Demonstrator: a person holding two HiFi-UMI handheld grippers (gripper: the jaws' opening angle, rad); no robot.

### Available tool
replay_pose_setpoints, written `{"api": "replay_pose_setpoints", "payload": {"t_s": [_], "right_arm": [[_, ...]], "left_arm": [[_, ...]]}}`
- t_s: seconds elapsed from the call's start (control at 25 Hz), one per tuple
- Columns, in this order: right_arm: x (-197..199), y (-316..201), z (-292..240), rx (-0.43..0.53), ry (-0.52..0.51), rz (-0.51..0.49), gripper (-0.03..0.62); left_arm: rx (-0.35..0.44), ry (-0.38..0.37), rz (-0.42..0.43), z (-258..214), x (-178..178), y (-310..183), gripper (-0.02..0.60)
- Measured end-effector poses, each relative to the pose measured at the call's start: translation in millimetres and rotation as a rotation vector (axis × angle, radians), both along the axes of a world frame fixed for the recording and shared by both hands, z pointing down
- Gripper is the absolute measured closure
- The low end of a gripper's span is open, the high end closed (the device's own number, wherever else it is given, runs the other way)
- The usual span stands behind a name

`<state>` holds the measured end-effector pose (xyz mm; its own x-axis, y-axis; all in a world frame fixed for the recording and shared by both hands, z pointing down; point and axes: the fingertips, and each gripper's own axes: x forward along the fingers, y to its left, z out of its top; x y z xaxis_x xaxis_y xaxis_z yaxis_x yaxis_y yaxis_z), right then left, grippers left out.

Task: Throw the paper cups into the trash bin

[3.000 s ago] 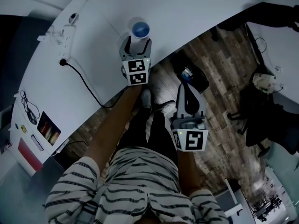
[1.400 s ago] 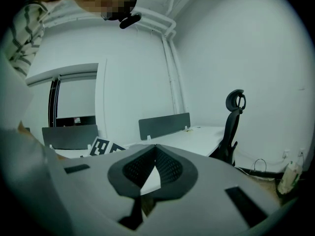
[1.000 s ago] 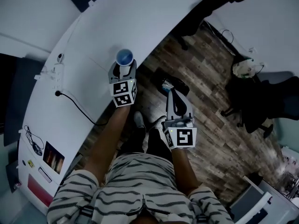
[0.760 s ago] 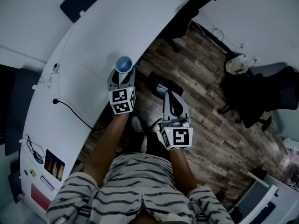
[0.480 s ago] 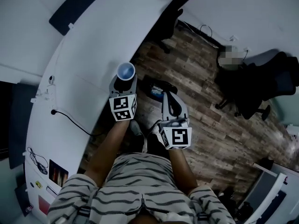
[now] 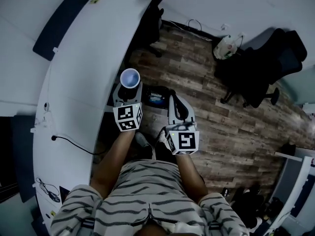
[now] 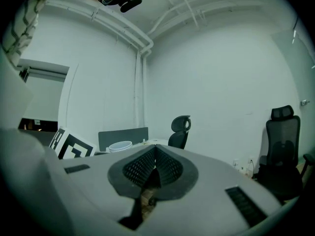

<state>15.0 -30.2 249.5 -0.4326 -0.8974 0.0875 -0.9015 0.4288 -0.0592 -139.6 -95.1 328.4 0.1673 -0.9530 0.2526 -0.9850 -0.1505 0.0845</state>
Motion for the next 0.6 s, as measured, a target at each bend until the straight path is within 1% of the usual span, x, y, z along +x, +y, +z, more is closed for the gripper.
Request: {"api": "replay_pose_setpoints", "payload": {"t_s": [0.16, 0.28, 0.6], "right_arm": [[21, -4, -1, 0.002, 0.000, 0.051, 0.583], [28, -5, 3, -0.007, -0.008, 0.083, 0.583], [64, -1, 11, -0.026, -0.009, 0.157, 0.583]], "left_arm": [[0.007, 0.006, 0.047, -5, 25, -4, 0.304], [0.006, 0.003, 0.080, -8, 36, -5, 0.304], [-0.017, -0.019, 0.168, 4, 81, -6, 0.304]]}}
